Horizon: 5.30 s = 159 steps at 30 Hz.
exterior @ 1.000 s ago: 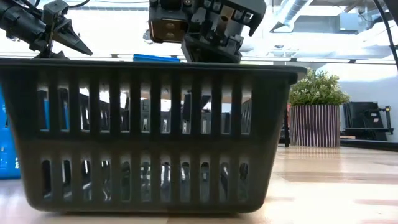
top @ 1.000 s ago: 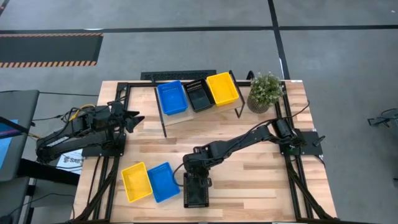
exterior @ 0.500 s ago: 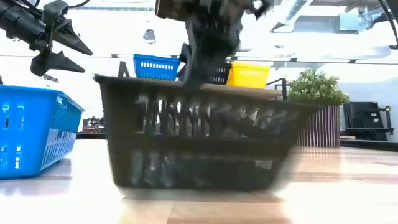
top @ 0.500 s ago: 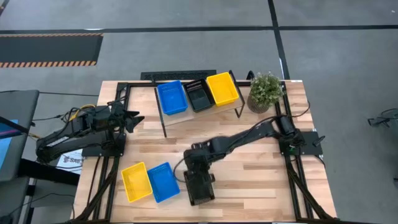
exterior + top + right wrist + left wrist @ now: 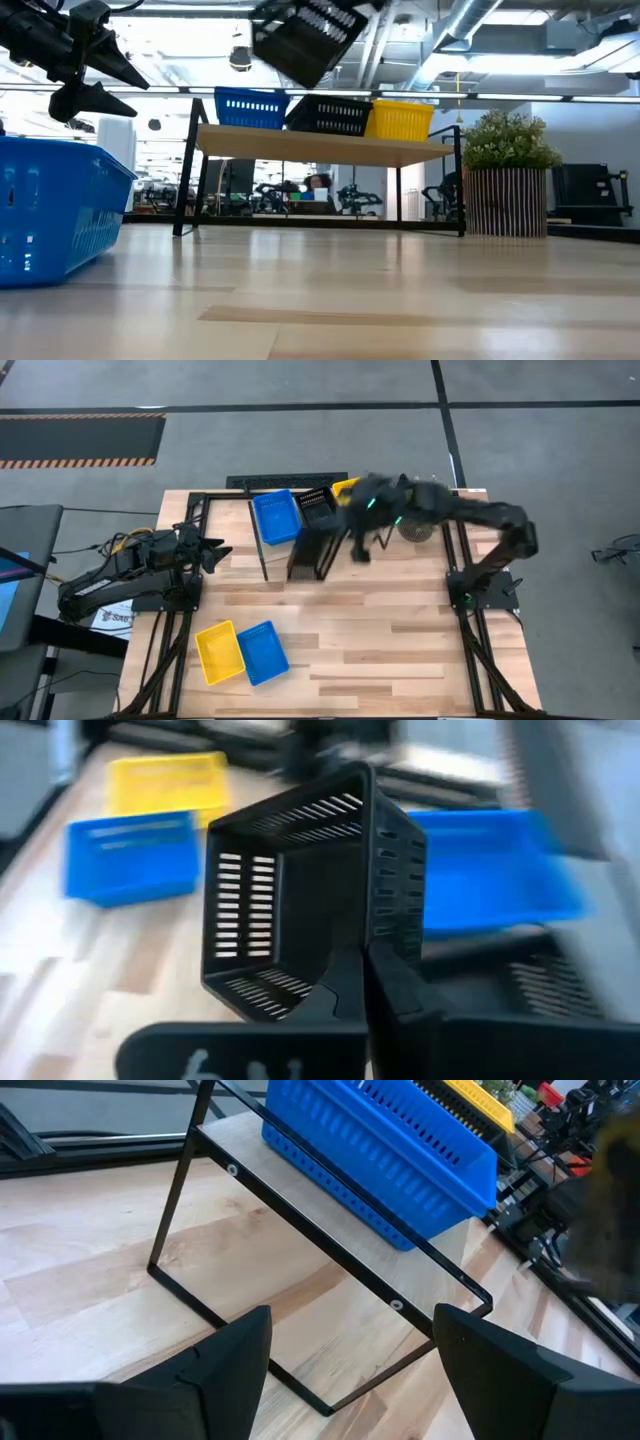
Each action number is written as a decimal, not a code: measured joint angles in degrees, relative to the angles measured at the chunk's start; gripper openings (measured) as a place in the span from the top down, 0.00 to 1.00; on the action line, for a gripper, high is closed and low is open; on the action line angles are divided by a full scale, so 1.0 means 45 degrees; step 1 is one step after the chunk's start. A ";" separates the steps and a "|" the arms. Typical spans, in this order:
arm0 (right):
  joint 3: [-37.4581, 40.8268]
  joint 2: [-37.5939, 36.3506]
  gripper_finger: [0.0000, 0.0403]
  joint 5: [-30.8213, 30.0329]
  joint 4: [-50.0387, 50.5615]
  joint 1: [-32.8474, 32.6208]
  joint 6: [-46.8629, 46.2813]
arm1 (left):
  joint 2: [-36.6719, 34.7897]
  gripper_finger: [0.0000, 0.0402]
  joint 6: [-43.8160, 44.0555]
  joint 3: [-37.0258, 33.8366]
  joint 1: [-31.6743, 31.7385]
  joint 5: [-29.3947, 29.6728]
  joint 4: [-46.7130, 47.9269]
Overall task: Stack baskets on shelf by color
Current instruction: Stack the black bin on the black bins on the shelf
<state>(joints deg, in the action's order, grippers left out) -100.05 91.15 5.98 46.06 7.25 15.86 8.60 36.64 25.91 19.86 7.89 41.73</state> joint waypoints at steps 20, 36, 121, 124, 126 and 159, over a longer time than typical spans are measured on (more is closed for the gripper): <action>-0.1555 0.0520 0.98 0.4235 0.1093 0.5524 0.3140 | 0.0000 0.34 0.0010 0.0000 0.0000 0.0114 -0.0004; -0.3241 0.1916 0.75 0.3359 0.1557 0.5682 0.3127 | 0.0000 0.34 0.0010 0.0005 0.0000 0.0109 -0.0004; -0.3677 0.3363 0.69 -0.6327 0.5782 0.1432 0.6589 | -0.0005 0.34 0.0006 0.0001 0.0001 0.0395 0.0001; -0.3677 0.3363 0.78 -0.6353 0.6006 0.1442 0.6589 | -0.0005 0.34 0.0010 0.0000 0.0004 0.0395 0.0001; -0.3677 0.3363 0.83 -0.6356 0.6045 0.1447 0.6589 | -0.0005 0.34 0.0005 0.0005 0.0005 0.0395 0.0001; -0.5989 0.3621 0.96 -0.7851 0.5024 0.0109 -0.8626 | -0.0005 0.34 0.0107 0.0000 0.0003 0.0386 0.0001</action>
<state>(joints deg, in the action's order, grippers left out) -127.00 107.44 -29.35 68.67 7.74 -22.95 8.58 37.12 25.91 19.87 9.63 41.74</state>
